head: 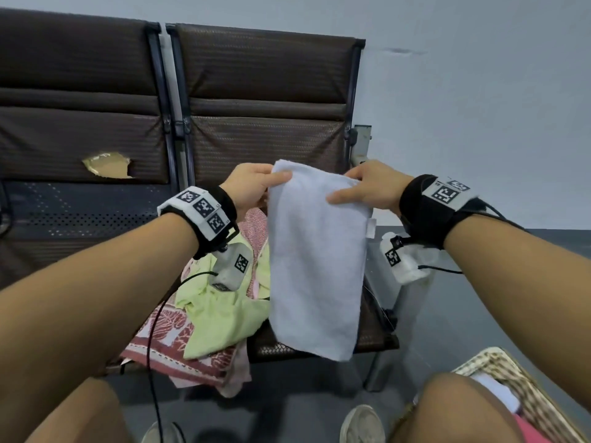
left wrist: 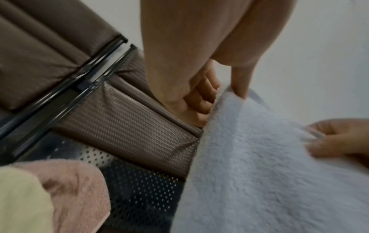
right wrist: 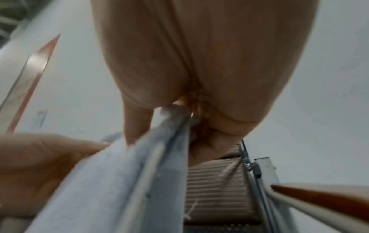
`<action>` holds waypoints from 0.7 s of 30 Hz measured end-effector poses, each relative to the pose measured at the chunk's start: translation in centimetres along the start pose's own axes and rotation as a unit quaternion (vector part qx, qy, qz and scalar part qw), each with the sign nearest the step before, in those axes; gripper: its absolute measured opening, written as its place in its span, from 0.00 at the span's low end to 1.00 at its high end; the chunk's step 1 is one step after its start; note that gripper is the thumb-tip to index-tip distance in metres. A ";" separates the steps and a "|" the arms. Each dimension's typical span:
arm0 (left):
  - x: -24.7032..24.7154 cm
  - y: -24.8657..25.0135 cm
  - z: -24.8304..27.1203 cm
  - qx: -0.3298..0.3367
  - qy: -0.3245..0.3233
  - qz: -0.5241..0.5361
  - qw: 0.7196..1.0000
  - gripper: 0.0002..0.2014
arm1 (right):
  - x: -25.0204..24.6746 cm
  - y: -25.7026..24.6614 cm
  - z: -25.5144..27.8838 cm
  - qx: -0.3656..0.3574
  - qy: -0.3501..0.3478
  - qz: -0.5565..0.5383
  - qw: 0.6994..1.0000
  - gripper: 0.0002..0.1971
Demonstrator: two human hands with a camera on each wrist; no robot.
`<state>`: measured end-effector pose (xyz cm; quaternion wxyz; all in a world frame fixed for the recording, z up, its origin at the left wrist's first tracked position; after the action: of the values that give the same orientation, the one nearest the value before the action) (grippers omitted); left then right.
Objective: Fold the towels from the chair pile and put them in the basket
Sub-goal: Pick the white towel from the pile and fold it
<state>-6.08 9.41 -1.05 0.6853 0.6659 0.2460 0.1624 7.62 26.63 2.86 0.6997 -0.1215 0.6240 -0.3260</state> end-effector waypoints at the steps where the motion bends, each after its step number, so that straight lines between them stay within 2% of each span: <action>1: -0.1 0.3 -0.3 0.018 0.015 -0.022 0.999 0.12 | -0.8 0.9 -0.3 0.027 0.024 0.049 0.998 0.17; 3: -0.1 1.2 -1.0 0.052 0.046 -0.069 0.995 0.04 | -2.0 2.1 -0.9 0.036 0.079 0.047 0.995 0.14; 7: -0.6 3.1 -2.1 0.108 0.115 -0.062 0.986 0.01 | -3.1 2.0 -0.9 -0.037 0.217 -0.070 0.973 0.13; 9: -1.1 3.8 -2.2 0.128 0.132 -0.035 0.982 0.03 | -3.2 1.3 -0.7 -0.065 0.254 -0.071 0.962 0.13; 11: -1.3 3.4 -2.0 0.139 0.126 -0.022 0.982 0.04 | -2.5 1.3 -0.8 -0.079 0.258 -0.076 0.960 0.16; 14: -0.9 -0.3 -1.1 0.094 0.088 -0.044 0.991 0.07 | 0.8 2.7 -0.8 -0.080 0.193 -0.064 0.976 0.13; 17: 0.3 -7.0 0.6 -0.035 0.034 -0.115 0.992 0.08 | 6.3 5.8 -0.9 -0.030 0.042 0.030 0.998 0.11; 19: 1.9 -11.3 2.0 -0.116 -0.048 -0.190 0.974 0.09 | 10.3 8.1 -0.5 0.012 -0.074 0.060 0.995 0.18; 21: 3.5 -14.4 3.7 -0.181 -0.138 -0.240 0.944 0.07 | 13.9 10.2 0.1 0.052 -0.169 0.051 0.983 0.19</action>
<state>-2.65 7.41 -15.75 0.8404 0.4677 0.2677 -0.0585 10.96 25.87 -14.00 0.8158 -0.1067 0.4848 -0.2968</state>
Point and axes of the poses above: each hand's wrist, its own z-axis away from the middle knuckle, its own x-axis out of the palm, y = z × x, the point moved 7 cm from there along -z, towards the middle knuckle, and after that the axes turned 14 degrees about -y, right-handed, at the moved point
